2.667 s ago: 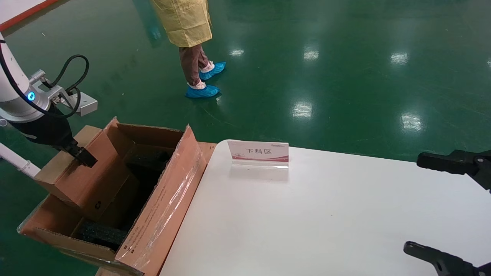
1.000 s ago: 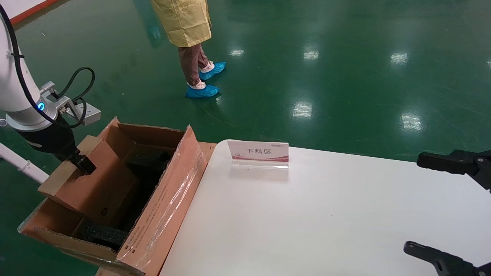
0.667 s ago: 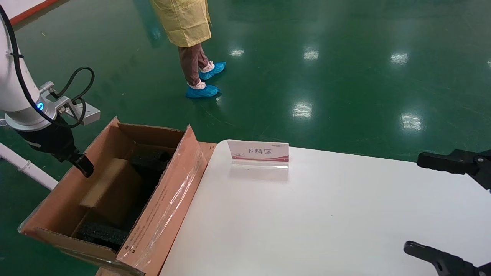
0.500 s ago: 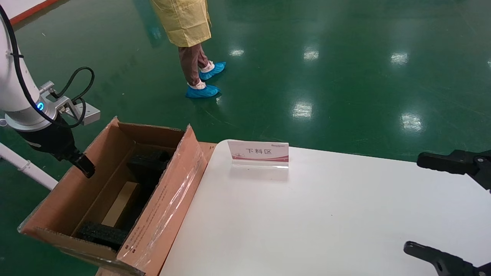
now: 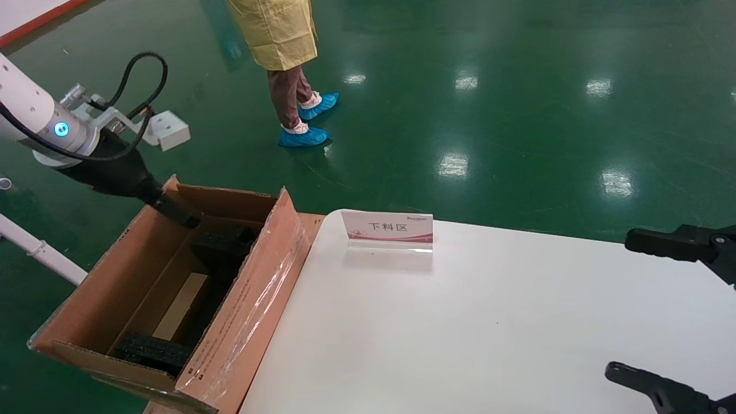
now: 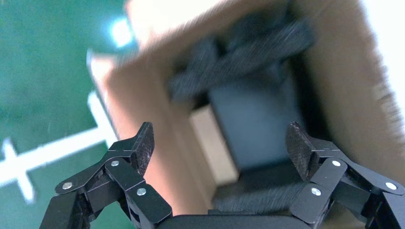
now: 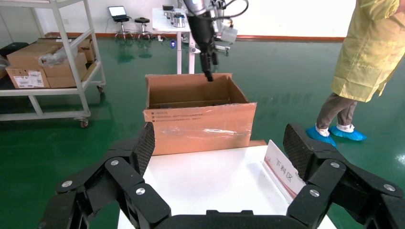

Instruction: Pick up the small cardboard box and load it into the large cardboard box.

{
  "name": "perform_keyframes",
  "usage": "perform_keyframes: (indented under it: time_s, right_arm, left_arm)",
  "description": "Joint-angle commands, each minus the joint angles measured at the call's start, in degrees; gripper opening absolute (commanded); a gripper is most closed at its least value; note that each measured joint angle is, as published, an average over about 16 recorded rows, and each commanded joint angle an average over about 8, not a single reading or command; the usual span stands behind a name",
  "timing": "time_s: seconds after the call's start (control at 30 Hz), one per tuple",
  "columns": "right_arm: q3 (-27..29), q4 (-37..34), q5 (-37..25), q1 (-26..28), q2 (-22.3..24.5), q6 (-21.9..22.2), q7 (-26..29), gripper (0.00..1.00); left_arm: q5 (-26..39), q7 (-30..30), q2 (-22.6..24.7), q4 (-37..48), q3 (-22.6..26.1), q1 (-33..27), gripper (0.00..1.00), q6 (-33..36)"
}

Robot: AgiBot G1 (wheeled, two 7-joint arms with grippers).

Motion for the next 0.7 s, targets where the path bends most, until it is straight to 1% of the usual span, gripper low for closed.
perform_keyframes:
  time_s: [0.03, 0.2, 0.3, 0.53, 0.63, 0.7]
  right_arm:
    - [0.0, 0.0, 0.0, 0.0, 0.0, 0.0, 0.0, 1.00]
    - [0.0, 0.0, 0.0, 0.0, 0.0, 0.0, 0.0, 1.00]
    - [0.0, 0.0, 0.0, 0.0, 0.0, 0.0, 0.0, 1.00]
    - [0.0, 0.0, 0.0, 0.0, 0.0, 0.0, 0.0, 1.00]
    - [0.0, 0.0, 0.0, 0.0, 0.0, 0.0, 0.0, 1.00]
    - [0.0, 0.0, 0.0, 0.0, 0.0, 0.0, 0.0, 1.00]
  left_arm:
    - [-1.4, 2.2, -1.9, -3.2, -1.5, -2.0, 1.00, -1.3]
    - [-6.1, 7.2, -7.5, -10.0, -5.1, -4.9, 1.00, -1.9]
    - [-8.2, 9.6, -9.7, -12.4, -6.5, -5.6, 1.00, -1.8]
    - [-10.2, 12.3, -12.0, -15.4, -8.9, -6.0, 1.00, -1.6]
    - [-10.7, 13.3, -12.3, -16.4, -11.7, -4.3, 1.00, -1.0]
    - [-11.1, 14.1, -12.3, -17.0, -14.7, -2.3, 1.00, -0.4]
